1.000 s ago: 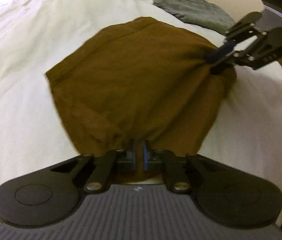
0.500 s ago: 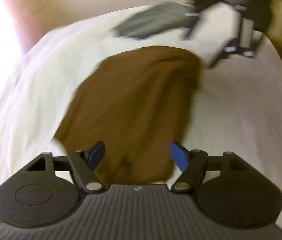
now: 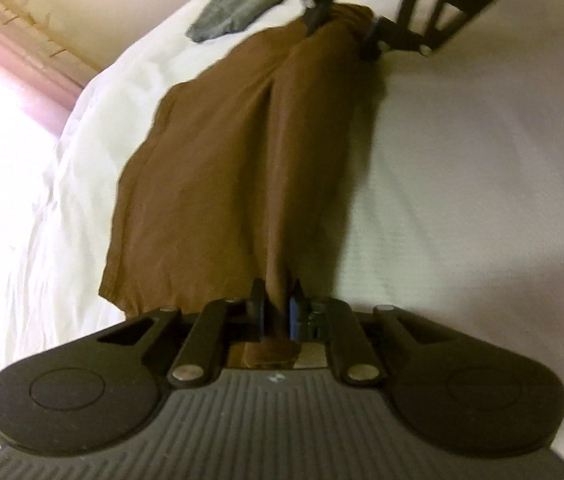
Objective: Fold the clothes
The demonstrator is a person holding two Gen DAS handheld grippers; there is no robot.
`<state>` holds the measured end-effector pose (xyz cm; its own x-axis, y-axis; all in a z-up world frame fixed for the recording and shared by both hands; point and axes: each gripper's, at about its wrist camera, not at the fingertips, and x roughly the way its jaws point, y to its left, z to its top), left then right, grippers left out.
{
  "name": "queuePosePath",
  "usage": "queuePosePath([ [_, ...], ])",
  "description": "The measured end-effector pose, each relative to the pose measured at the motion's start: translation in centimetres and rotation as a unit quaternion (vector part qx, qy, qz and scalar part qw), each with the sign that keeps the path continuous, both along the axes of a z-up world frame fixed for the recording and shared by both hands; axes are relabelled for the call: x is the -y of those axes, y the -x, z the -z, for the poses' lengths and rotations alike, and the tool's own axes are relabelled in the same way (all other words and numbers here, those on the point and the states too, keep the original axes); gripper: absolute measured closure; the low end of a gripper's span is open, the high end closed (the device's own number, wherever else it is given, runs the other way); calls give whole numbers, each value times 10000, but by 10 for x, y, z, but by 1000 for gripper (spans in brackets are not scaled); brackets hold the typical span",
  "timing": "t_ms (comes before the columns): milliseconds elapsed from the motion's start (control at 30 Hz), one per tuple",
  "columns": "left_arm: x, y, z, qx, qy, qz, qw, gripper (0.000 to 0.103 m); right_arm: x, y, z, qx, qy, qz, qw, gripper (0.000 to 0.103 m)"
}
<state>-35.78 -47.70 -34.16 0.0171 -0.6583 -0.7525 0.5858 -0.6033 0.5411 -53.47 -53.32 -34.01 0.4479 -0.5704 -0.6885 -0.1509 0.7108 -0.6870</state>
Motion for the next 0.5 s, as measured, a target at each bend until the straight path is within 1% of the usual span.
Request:
queuePosePath([
  [67, 3, 2, -1, -44, -39, -47, 10000, 94, 0, 3, -1, -63, 79, -159, 9998, 75],
  [100, 5, 3, -2, -66, -58, -69, 9999, 94, 1, 3, 0, -89, 107, -171, 9998, 73],
  [167, 4, 6, -2, -86, -83, -25, 9999, 94, 3, 4, 2, -141, 159, -183, 9996, 73],
  [233, 3, 5, -4, -148, -160, -48, 9998, 90, 5, 6, 4, -143, 129, -153, 9997, 72],
  [267, 3, 4, -5, -200, -218, -93, 9995, 88, 5, 7, 6, -209, 166, -139, 9995, 69],
  [300, -1, 0, -7, -246, -262, -134, 9993, 85, 4, 9, 8, -281, 208, -125, 9993, 60],
  [333, -6, -3, -9, -295, -307, -177, 9989, 83, 3, 10, 10, -353, 250, -112, 9990, 60],
  [400, -8, -15, -15, -557, -465, -461, 9963, 79, 8, 12, 6, -371, 135, 8, 9992, 60],
  [433, -6, -24, -16, -705, -636, -684, 9931, 73, 10, 12, 4, -377, 73, 70, 9992, 60],
  [467, -4, -33, -16, -852, -803, -903, 9890, 72, 14, 12, 1, -362, -39, 147, 9992, 62],
  [500, -3, -42, -17, -1012, -906, -1058, 9851, 72, 19, 11, -3, -331, -237, 269, 9988, 72],
])
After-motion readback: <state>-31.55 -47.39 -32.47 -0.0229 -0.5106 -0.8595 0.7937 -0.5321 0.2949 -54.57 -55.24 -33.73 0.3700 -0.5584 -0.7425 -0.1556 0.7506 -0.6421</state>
